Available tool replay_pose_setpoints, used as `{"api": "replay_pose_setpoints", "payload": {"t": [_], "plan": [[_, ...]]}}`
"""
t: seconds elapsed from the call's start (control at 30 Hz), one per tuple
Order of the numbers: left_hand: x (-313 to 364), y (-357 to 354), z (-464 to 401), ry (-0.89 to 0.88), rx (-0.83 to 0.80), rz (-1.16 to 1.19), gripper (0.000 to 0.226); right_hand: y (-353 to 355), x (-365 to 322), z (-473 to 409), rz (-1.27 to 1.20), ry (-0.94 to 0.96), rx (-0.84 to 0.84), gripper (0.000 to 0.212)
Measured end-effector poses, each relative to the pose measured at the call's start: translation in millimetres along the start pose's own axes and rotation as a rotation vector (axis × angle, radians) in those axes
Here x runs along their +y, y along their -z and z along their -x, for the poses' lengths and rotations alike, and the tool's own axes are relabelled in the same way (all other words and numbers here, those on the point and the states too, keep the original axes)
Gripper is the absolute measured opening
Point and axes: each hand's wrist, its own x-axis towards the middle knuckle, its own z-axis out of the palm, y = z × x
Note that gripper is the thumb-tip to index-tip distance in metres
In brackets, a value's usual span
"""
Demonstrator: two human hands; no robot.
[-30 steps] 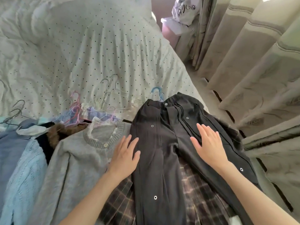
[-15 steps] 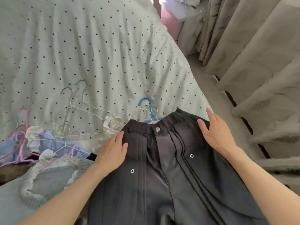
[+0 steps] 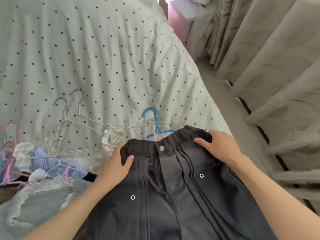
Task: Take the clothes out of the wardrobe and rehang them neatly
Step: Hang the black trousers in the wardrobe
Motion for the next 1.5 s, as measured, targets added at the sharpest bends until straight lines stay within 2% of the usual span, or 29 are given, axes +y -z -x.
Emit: {"api": "replay_pose_setpoints", "payload": {"t": [0.1, 0.27, 0.33, 0.47, 0.57, 0.7, 0.83, 0.9, 1.03, 1.13, 1.23, 1.33, 1.5], "plan": [[-8, 7, 23, 0.000, -0.051, 0.084, 0.058, 4, 5, 26, -0.124, 0.018, 0.029, 0.054], [-8, 28, 77, -0.069, -0.147, 0.065, 0.058, 30, 10, 92, -0.257, 0.053, 0.086, 0.046], [8, 46, 93, -0.122, -0.128, 0.069, 0.055, 53, 6, 116, -0.303, 0.062, 0.189, 0.041], [59, 102, 128, -0.352, 0.002, 0.177, 0.026, 114, -5, 169, -0.391, 0.038, 0.420, 0.047], [87, 132, 167, -0.502, 0.049, 0.241, 0.029, 165, -9, 219, -0.510, 0.015, 0.467, 0.044], [111, 145, 216, -0.680, 0.040, 0.260, 0.013, 217, -6, 302, -0.368, -0.024, 0.520, 0.045], [137, 144, 274, -0.860, 0.007, 0.299, 0.016, 230, 4, 400, -0.278, -0.128, 0.798, 0.027], [151, 143, 311, -0.962, -0.029, 0.306, 0.024, 232, 6, 455, -0.269, -0.215, 0.921, 0.022], [184, 144, 391, -1.158, -0.100, 0.328, 0.036, 250, 8, 570, -0.359, -0.363, 1.051, 0.020], [214, 138, 460, -1.305, -0.179, 0.342, 0.036, 275, 8, 663, -0.372, -0.453, 1.165, 0.016], [236, 124, 534, -1.411, -0.331, 0.322, 0.031, 284, 0, 758, -0.338, -0.533, 1.288, 0.017], [241, 97, 603, -1.486, -0.466, 0.283, 0.036, 266, -8, 844, -0.262, -0.643, 1.326, 0.017], [222, 36, 723, -1.637, -0.652, 0.197, 0.033, 205, -24, 978, -0.351, -0.831, 1.424, 0.026]]}}
